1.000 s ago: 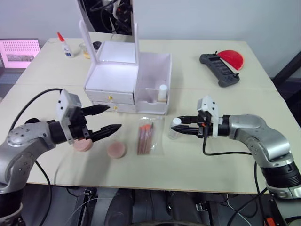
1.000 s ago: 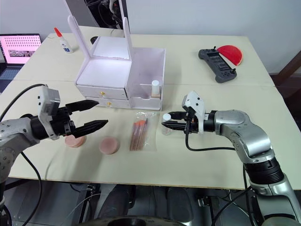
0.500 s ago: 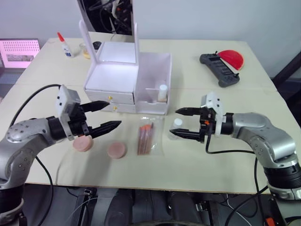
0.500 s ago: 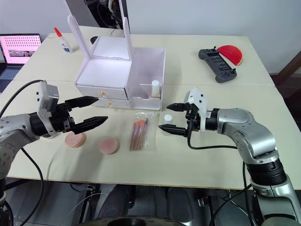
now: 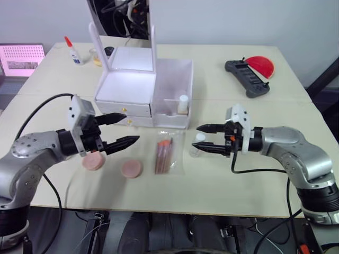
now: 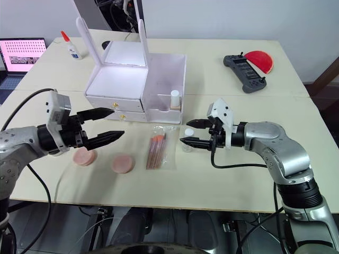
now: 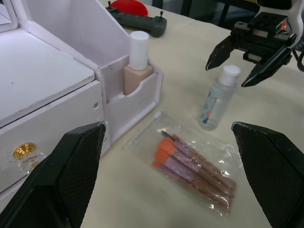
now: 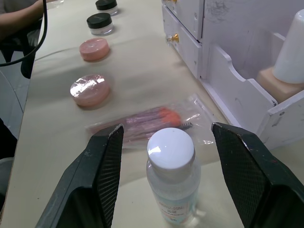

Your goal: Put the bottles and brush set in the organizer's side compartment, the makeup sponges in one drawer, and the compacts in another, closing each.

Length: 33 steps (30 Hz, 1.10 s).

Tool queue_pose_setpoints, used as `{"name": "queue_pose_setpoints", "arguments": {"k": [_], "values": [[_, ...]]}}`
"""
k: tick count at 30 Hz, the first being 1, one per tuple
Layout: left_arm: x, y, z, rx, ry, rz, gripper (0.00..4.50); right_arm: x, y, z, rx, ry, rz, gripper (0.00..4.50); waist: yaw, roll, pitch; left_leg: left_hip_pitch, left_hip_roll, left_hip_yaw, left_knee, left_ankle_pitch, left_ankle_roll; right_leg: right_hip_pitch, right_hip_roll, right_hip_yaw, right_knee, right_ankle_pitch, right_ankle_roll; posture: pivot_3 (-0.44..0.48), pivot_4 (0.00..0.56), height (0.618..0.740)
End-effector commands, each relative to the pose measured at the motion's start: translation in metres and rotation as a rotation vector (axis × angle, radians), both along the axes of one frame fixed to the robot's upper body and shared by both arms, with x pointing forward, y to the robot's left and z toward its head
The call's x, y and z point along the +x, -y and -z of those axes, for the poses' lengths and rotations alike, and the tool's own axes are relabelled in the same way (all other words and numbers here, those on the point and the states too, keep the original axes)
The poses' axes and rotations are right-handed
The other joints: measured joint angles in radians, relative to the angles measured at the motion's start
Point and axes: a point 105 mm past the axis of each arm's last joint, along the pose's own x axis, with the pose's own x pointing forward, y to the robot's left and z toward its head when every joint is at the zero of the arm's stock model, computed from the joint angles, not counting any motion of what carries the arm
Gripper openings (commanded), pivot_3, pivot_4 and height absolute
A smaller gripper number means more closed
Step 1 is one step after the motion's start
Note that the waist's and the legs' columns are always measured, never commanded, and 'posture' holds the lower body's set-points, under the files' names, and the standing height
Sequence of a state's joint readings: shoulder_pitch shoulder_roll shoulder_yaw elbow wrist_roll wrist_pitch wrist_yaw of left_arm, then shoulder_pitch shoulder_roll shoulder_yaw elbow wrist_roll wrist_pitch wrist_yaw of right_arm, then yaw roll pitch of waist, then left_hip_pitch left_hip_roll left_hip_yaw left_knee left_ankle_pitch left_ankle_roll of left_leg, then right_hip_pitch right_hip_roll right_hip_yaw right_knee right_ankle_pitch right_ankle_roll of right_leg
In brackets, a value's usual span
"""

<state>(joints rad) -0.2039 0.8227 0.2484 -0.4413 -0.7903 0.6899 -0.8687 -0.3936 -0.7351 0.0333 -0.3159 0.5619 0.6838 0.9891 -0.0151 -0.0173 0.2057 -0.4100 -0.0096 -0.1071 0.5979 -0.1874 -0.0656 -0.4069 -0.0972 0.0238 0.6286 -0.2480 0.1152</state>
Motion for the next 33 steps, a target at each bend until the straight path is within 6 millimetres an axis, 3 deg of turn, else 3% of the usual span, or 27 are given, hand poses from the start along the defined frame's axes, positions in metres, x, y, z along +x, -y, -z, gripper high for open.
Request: {"name": "queue_pose_setpoints", "arguments": {"k": [1,4,5,10,17,20,25,29,33], "values": [[0.000,-0.001,-0.007,0.024,0.035,0.001,4.50,-0.001,0.002,-0.004,-0.004,0.013,-0.006,2.20,0.000,0.000,0.000,0.000,0.000,0.000,0.000,0.000,0.000,0.000,0.000,0.000,0.000,0.000,0.000,0.000,0.150,0.740],[0.000,-0.001,-0.008,0.020,0.038,0.002,4.50,-0.001,0.002,-0.003,-0.009,0.015,-0.006,0.72,0.000,0.000,0.000,0.000,0.000,0.000,0.000,0.000,0.000,0.000,0.000,0.000,0.000,0.000,0.000,0.000,0.150,0.740],[0.000,-0.001,-0.009,0.019,0.038,0.003,4.50,-0.001,0.002,-0.003,-0.010,0.015,-0.005,0.65,0.000,0.000,0.000,0.000,0.000,0.000,0.000,0.000,0.000,0.000,0.000,0.000,0.000,0.000,0.000,0.000,0.150,0.740],[0.000,-0.002,-0.009,0.017,0.040,0.000,4.50,0.001,0.004,-0.012,-0.011,0.037,-0.015,0.65,0.000,0.000,0.000,0.000,0.000,0.000,0.000,0.000,0.000,0.000,0.000,0.000,0.000,0.000,0.000,0.000,0.150,0.740],[0.000,-0.016,-0.013,-0.019,0.050,-0.071,4.50,0.008,-0.007,-0.067,0.053,0.113,-0.086,0.65,-0.007,0.000,0.000,0.000,0.000,0.000,0.000,0.000,0.000,-0.001,0.000,0.000,0.000,0.000,0.000,0.000,0.150,0.740],[0.000,-0.025,-0.016,-0.054,0.049,-0.118,4.50,0.010,-0.013,-0.080,0.051,0.128,-0.116,0.65,-0.004,0.000,0.000,0.000,0.001,0.000,-0.001,0.000,0.000,-0.002,0.000,0.000,0.000,0.000,0.000,0.000,0.150,0.740],[-0.017,-0.042,-0.019,-0.131,0.084,-0.241,4.50,0.025,-0.047,-0.119,0.089,0.218,-0.224,0.65,-0.020,0.000,0.001,-0.001,0.001,0.001,-0.002,0.000,0.000,-0.002,0.000,0.001,-0.001,0.000,0.000,0.000,0.150,0.740],[-0.029,-0.045,-0.015,-0.141,0.098,-0.303,4.50,0.044,-0.068,-0.131,0.083,0.271,-0.255,0.65,-0.025,0.000,0.001,-0.001,0.001,0.000,-0.002,0.000,0.000,-0.002,0.000,0.000,-0.001,0.000,-0.001,0.000,0.150,0.740],[-0.037,-0.045,-0.011,-0.146,0.101,-0.360,4.50,0.066,-0.084,-0.130,0.061,0.306,-0.260,0.65,-0.029,0.000,0.001,-0.001,0.001,0.001,-0.002,0.000,0.000,-0.002,0.000,0.000,-0.001,0.001,-0.001,0.000,0.150,0.740]]}}
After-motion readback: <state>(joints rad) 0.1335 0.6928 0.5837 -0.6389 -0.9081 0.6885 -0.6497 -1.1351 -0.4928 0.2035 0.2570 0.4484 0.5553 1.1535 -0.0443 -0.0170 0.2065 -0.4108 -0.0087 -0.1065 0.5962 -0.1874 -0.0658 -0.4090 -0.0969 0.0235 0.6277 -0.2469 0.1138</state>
